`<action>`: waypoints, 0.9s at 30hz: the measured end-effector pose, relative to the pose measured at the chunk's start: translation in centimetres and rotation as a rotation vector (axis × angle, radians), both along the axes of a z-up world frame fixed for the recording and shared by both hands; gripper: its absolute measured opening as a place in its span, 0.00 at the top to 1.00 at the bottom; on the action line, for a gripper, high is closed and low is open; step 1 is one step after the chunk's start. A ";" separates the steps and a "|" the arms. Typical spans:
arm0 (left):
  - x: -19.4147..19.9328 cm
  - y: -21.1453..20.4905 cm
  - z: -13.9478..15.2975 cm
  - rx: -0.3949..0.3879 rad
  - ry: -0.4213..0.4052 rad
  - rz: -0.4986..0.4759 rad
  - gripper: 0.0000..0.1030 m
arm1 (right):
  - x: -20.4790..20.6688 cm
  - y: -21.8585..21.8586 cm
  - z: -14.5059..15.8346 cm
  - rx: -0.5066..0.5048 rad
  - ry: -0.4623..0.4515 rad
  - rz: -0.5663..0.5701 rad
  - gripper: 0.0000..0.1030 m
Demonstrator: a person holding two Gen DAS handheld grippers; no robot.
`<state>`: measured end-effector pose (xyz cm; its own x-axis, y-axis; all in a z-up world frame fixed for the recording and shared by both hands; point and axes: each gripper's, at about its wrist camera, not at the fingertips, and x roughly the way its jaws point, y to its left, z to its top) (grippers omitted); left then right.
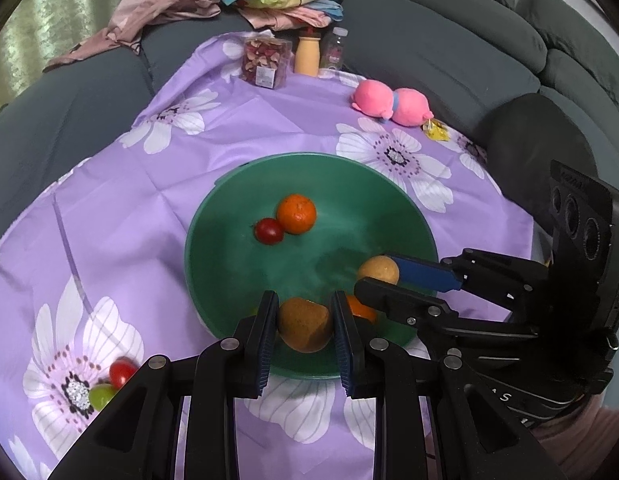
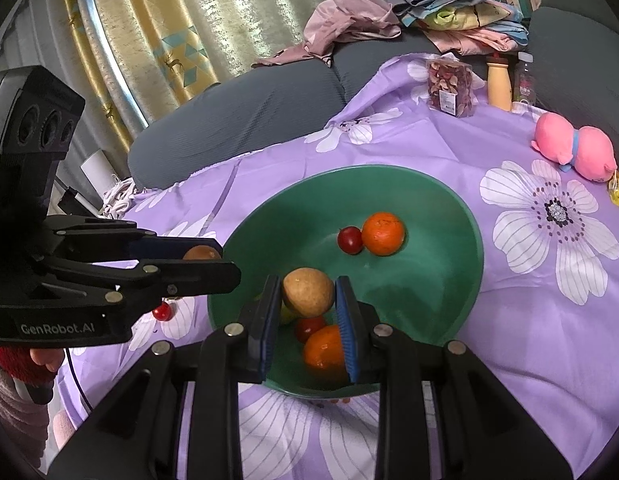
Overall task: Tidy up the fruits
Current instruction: 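Lower both brown fruits into the green bowl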
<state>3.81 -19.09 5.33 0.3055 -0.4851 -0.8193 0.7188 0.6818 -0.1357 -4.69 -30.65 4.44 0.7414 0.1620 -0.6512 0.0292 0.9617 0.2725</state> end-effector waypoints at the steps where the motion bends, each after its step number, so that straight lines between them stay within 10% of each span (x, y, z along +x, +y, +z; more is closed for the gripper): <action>1: 0.1 -0.1 -0.1 0.003 0.003 0.000 0.75 | 0.1 -0.1 0.0 0.000 0.000 0.000 0.73; 27: 1.4 -0.8 -1.8 0.027 0.039 -0.013 0.75 | 1.7 -0.1 -0.9 -0.028 0.046 -0.011 0.73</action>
<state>5.24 -19.89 3.55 0.2670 -0.4666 -0.8432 0.7225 0.6760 -0.1453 -3.02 -30.78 3.54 0.7122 0.1356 -0.6887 0.0513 0.9685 0.2437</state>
